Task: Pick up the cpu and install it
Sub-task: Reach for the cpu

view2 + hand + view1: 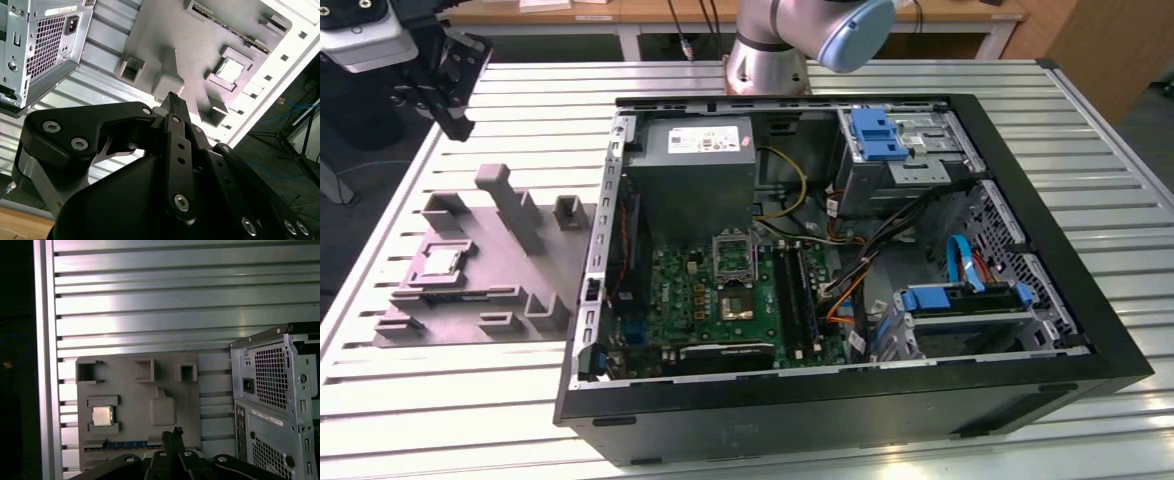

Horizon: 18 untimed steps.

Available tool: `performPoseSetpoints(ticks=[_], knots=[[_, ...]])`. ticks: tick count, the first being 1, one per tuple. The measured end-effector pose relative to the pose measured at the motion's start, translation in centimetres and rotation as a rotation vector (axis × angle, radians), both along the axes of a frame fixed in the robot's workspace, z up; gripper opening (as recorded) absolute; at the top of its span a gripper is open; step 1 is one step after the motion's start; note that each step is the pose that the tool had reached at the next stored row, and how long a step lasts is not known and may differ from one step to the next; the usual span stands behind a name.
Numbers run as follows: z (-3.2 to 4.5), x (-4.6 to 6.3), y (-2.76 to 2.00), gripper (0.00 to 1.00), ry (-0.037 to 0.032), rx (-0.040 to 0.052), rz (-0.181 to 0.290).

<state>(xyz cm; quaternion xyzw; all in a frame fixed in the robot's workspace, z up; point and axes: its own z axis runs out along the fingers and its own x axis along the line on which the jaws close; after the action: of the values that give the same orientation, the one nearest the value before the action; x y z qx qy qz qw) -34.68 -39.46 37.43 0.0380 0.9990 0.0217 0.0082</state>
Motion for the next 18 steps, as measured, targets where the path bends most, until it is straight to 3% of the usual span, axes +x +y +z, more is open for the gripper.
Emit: performPoseSetpoints(ticks=[18], knots=[[-0.02,-0.8,0.0,0.11,0.0,0.0,0.0]])
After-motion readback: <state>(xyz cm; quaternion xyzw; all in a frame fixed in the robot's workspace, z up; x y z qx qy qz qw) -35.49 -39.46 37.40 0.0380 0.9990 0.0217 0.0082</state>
